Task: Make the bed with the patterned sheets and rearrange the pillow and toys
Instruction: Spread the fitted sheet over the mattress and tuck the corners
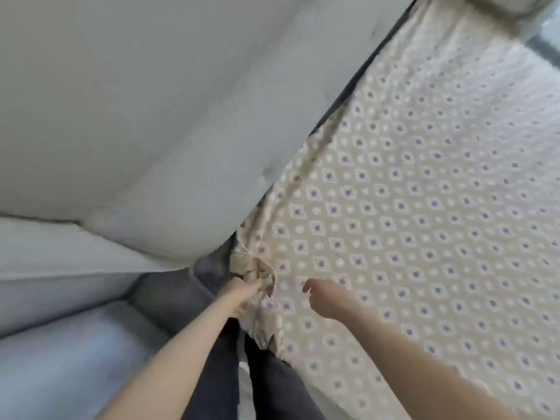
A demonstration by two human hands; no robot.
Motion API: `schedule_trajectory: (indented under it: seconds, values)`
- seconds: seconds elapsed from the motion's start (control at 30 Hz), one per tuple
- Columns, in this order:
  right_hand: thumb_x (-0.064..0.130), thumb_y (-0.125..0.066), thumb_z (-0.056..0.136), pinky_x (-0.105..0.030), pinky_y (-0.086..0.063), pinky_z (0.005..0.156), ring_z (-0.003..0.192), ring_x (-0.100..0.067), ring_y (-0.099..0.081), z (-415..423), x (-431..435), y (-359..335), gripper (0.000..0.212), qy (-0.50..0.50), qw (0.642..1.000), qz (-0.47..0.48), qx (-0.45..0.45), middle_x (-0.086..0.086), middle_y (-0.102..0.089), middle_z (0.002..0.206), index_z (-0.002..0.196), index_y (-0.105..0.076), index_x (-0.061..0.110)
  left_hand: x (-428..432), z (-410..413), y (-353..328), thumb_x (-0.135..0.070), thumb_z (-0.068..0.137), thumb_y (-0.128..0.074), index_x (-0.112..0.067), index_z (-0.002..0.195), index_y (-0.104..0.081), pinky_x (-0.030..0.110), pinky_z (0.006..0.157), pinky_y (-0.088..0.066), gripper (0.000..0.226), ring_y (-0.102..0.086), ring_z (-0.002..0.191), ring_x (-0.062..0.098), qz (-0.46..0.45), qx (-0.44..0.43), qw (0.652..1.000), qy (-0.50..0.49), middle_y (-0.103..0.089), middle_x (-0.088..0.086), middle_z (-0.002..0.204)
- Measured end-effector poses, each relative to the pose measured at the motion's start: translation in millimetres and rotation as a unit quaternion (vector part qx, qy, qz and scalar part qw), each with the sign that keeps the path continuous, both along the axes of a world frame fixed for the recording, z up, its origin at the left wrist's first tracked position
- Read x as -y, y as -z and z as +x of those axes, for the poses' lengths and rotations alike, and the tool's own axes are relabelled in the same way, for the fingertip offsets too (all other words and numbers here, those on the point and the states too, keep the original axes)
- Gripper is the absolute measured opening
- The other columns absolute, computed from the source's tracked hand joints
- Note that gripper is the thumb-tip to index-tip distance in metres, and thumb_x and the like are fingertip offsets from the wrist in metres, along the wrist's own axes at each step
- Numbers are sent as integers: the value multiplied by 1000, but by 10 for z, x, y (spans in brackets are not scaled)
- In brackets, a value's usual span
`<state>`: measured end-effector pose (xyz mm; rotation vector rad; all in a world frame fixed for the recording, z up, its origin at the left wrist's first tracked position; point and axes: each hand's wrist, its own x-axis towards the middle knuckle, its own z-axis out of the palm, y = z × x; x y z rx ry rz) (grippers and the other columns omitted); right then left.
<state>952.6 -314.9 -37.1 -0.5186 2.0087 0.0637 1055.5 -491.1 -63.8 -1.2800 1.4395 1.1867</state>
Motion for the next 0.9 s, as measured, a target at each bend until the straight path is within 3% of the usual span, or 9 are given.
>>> schedule_trajectory:
  seconds: [0.1,0.17,0.27,0.33,0.47,0.57,0.67,0.8,0.9]
  values:
    - [8,-36,91,-31,-47,89,116,-23,-54,-38,110,107,43,-13,1000,-10,14,-3,-56,130,128,-53,23,-125,144,294,-66,79,-58,-7,128,-49,30,72,-48,78,-60,91,23,60,19,981,-186,-61,8,107]
    - [9,-37,92,-29,-46,85,110,-23,-57,-59,207,178,40,-27,999,-15,12,-4,-58,128,127,-54,21,-219,215,491,-64,77,-62,-4,118,-59,27,64,-50,72,-60,74,20,35,5,969,-245,-63,5,90]
    - [10,-38,94,-31,-48,84,103,-23,-58,-92,315,258,38,-39,999,-24,7,-4,-58,127,127,-54,20,-299,297,650,-57,80,-62,-5,110,-62,30,71,-56,60,-65,80,23,-21,2,976,-217,-67,8,93]
    - [10,-37,94,-32,-47,87,111,-23,-56,-92,390,308,39,-57,998,-23,5,-3,-57,129,127,-54,21,-294,371,714,-57,76,-65,-7,110,-62,27,59,-49,61,-63,79,23,-29,8,977,-213,-68,9,99]
    - [10,-38,93,-31,-46,88,113,-21,-55,-60,518,416,40,-74,997,-25,-5,0,-56,130,127,-53,24,-324,452,795,-65,73,-61,-6,110,-62,24,53,-47,70,-62,66,19,-5,9,961,-278,-65,6,83]
    - [10,-38,91,-31,-47,87,113,-20,-55,2,558,520,42,-80,996,-27,-5,2,-55,131,126,-54,27,-406,473,876,-72,68,-60,-7,112,-60,27,66,-54,78,-67,88,24,10,-13,958,-285,-68,11,104]
    - [12,-39,88,-32,-48,86,110,-20,-56,28,564,598,43,-90,996,-27,-16,3,-56,129,123,-55,31,-482,477,970,-51,83,-53,-10,118,-59,33,82,-53,54,-64,98,28,-39,-33,973,-227,-65,9,111]
    - [12,-40,89,-32,-48,80,105,-21,-57,106,497,584,40,-108,993,-41,-39,0,-56,125,122,-56,29,-508,550,901,-27,93,-45,-10,110,-61,28,67,-49,29,-62,93,26,-67,-78,969,-224,-64,9,111]
    - [9,-40,89,-29,-40,70,107,-21,-55,171,507,571,42,-115,986,-88,-81,2,-54,125,124,-51,29,-396,651,844,-21,94,-43,-14,101,-61,32,74,-48,20,-61,99,32,-106,-118,954,-253,-65,10,103]
